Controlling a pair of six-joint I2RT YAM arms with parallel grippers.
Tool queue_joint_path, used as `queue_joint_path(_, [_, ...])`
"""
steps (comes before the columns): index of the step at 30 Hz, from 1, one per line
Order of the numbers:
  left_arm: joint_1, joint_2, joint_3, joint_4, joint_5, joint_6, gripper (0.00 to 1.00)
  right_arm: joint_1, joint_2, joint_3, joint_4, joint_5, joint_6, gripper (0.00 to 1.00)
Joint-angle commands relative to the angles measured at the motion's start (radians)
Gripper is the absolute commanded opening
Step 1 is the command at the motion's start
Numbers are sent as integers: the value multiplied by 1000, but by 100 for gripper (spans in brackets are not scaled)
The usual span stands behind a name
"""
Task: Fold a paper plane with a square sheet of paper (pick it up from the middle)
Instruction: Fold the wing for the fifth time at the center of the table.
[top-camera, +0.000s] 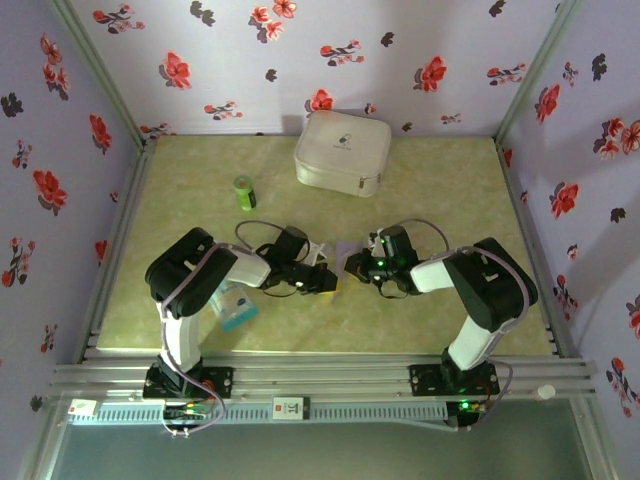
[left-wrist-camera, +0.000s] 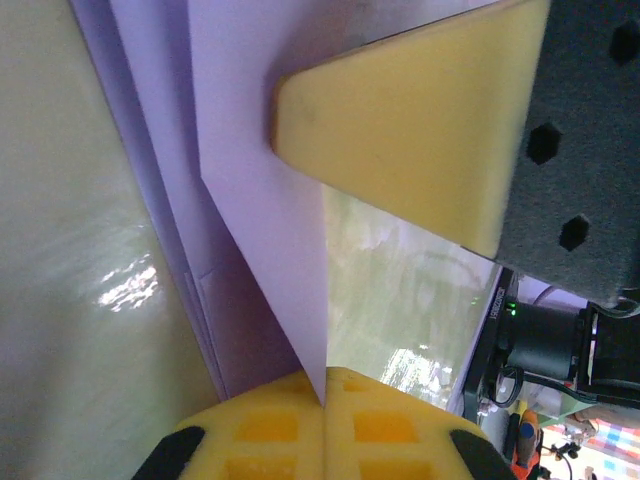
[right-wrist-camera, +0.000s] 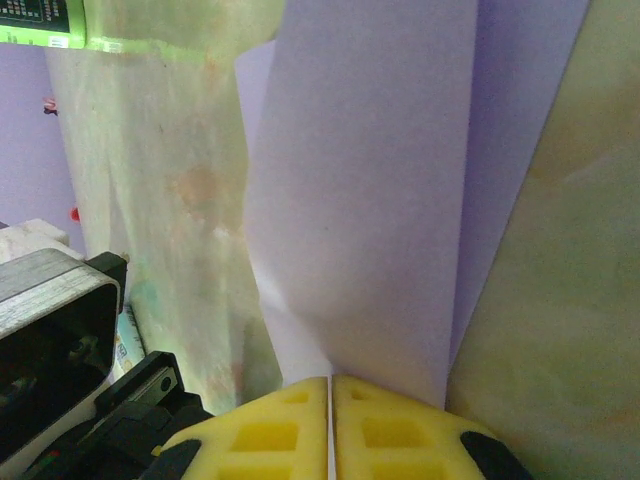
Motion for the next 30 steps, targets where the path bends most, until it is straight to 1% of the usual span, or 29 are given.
queue_joint_path(1, [10, 27, -57, -38, -50, -23, 0, -22, -39, 13, -50, 36, 3, 11])
queue_joint_path(6, [17, 31, -86, 30, -51, -65, 0, -34, -71, 24, -65, 1, -21, 11])
queue_joint_path(14, [23, 37, -110, 77, -51, -93, 0, -34, -44, 34, -44, -52, -32, 11])
queue_joint_path(19, [23, 40, -111, 80, -52, -98, 0, -34, -16, 64, -64, -80, -51, 11])
queue_joint_path(30, [26, 45, -110, 56, -62, -107, 0, -35, 60, 101, -79, -61, -69, 11])
